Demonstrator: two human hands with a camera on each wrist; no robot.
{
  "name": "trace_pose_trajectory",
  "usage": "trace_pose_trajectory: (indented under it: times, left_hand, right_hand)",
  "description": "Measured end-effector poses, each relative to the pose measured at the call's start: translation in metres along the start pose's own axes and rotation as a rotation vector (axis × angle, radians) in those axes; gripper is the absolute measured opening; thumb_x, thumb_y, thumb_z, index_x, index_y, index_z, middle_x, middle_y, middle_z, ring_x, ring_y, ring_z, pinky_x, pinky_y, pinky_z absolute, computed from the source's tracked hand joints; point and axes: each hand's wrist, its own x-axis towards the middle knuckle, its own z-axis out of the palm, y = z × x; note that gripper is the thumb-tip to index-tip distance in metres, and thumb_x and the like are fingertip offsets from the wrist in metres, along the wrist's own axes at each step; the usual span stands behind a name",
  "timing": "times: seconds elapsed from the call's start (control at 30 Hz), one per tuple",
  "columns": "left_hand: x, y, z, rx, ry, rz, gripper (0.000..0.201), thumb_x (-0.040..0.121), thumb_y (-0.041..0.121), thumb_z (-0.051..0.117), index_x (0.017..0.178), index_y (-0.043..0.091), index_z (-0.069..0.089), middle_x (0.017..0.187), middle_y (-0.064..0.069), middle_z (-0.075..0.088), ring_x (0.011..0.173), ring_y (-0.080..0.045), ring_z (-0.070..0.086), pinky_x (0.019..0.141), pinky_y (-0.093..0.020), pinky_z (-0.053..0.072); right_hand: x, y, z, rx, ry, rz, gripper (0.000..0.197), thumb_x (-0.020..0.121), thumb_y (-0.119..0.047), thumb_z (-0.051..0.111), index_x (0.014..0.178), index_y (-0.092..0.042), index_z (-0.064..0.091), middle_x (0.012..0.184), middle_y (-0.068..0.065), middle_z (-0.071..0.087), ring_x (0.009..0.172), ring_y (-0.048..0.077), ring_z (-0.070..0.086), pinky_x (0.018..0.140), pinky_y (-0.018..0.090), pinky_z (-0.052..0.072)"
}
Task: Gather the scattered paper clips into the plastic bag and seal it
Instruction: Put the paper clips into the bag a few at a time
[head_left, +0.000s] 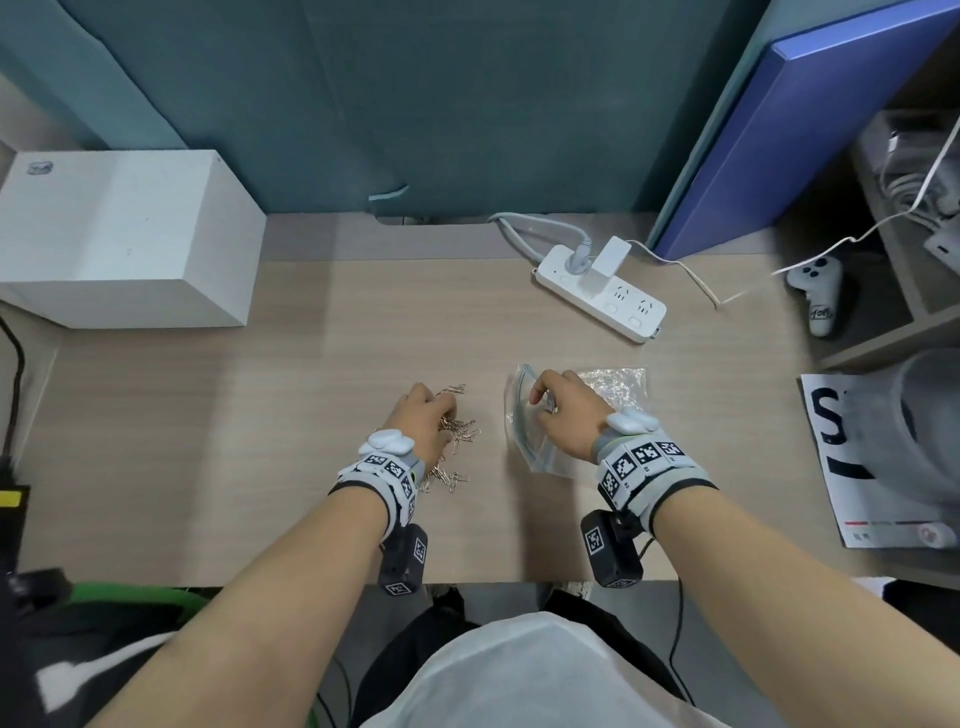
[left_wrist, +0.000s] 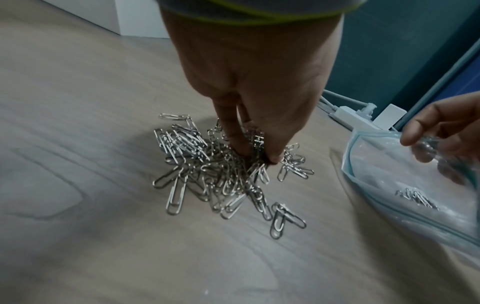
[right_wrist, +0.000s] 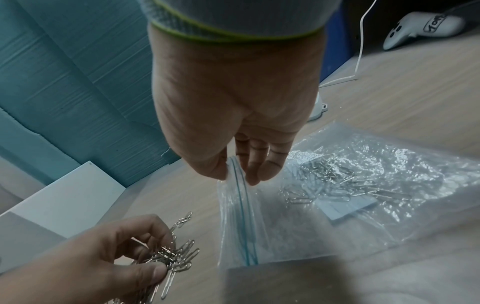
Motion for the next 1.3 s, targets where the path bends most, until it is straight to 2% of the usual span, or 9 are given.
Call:
trace_pose_trajectory:
  times: [0.27,0.4,0.5,0.6,0.7,0.9,1.0,1.13,1.3]
  left_hand:
    - [0.005,-0.001,-0.01,-0.073,0.022,-0.093,0.013,0.087,0.023,0.073,0.096,0.029,0.066,0.097,0.003,0.055,0.087,-0.023,0.058,0.07,-0.028,0.041]
    - [0.008,0.021,-0.017,-0.228,0.038,-0.13,0.018,0.082,0.022,0.077,0.084,0.034,0.064,0.091,0.006,0.061,0.074,-0.01,0.058,0.059,-0.023,0.039]
    - [0.01,0.057,-0.015,-0.38,0.048,-0.091,0.014,0.078,0.019,0.077,0.086,0.028,0.07,0.086,0.007,0.068,0.077,-0.012,0.063,0.069,-0.026,0.05]
    - [0.013,0.09,-0.008,-0.538,-0.037,-0.082,0.014,0.079,0.017,0.079,0.089,0.024,0.072,0.072,0.011,0.069,0.065,-0.007,0.063,0.063,-0.019,0.047]
    - [0.014,0.103,-0.003,-0.611,-0.122,-0.051,0.017,0.08,0.016,0.079,0.094,0.024,0.075,0.081,0.01,0.071,0.072,-0.009,0.064,0.067,-0.015,0.048]
    - [0.017,0.061,-0.011,-0.244,0.02,-0.059,0.016,0.082,0.023,0.071,0.094,0.033,0.071,0.108,0.005,0.062,0.1,-0.02,0.061,0.087,-0.031,0.05]
    - [0.014,0.043,-0.006,-0.065,0.077,-0.063,0.034,0.074,0.043,0.075,0.107,0.036,0.067,0.121,0.007,0.056,0.113,-0.019,0.052,0.092,-0.033,0.046]
    - [0.015,0.045,0.009,0.019,0.12,-0.018,0.054,0.068,0.058,0.077,0.116,0.04,0.06,0.126,0.008,0.05,0.115,-0.019,0.049,0.095,-0.036,0.044]
    - [0.014,0.044,0.012,0.043,0.162,0.034,0.023,0.081,0.033,0.076,0.101,0.034,0.063,0.116,0.006,0.055,0.107,-0.023,0.05,0.086,-0.037,0.043]
  right_hand:
    - [-0.002,0.0,-0.003,0.03,0.028,-0.008,0.017,0.092,-0.014,0.053,0.104,-0.025,0.059,0.101,-0.003,0.048,0.085,0.023,0.058,0.08,0.036,0.048]
    - [-0.003,0.002,-0.003,0.051,0.039,-0.012,0.015,0.093,-0.016,0.054,0.103,-0.026,0.059,0.1,-0.005,0.048,0.085,0.022,0.057,0.077,0.034,0.045]
    - [-0.004,0.005,-0.004,0.063,0.052,-0.018,0.008,0.096,-0.023,0.058,0.103,-0.026,0.058,0.1,-0.005,0.049,0.086,0.021,0.057,0.078,0.034,0.044]
    - [-0.005,0.007,-0.006,0.079,0.06,-0.019,0.011,0.094,-0.021,0.06,0.104,-0.023,0.059,0.101,-0.002,0.05,0.087,0.022,0.056,0.08,0.035,0.045]
    - [-0.005,0.008,-0.009,0.07,0.062,-0.016,0.014,0.091,-0.017,0.061,0.103,-0.025,0.059,0.101,-0.001,0.05,0.089,0.023,0.057,0.081,0.036,0.046]
    - [-0.007,0.011,-0.01,0.072,0.061,0.0,0.01,0.093,-0.021,0.058,0.101,-0.026,0.058,0.101,-0.002,0.051,0.089,0.024,0.058,0.083,0.038,0.048]
    - [-0.008,0.012,-0.009,0.072,0.058,0.008,0.012,0.092,-0.019,0.058,0.1,-0.027,0.057,0.099,-0.003,0.05,0.087,0.023,0.058,0.079,0.037,0.048]
    - [-0.01,0.018,-0.006,0.033,0.063,0.021,0.018,0.091,-0.013,0.058,0.101,-0.027,0.057,0.098,-0.004,0.049,0.086,0.022,0.057,0.078,0.036,0.047]
    - [-0.012,0.021,-0.004,0.026,0.071,0.017,0.017,0.09,-0.014,0.059,0.101,-0.026,0.058,0.098,-0.005,0.049,0.085,0.023,0.057,0.078,0.036,0.046]
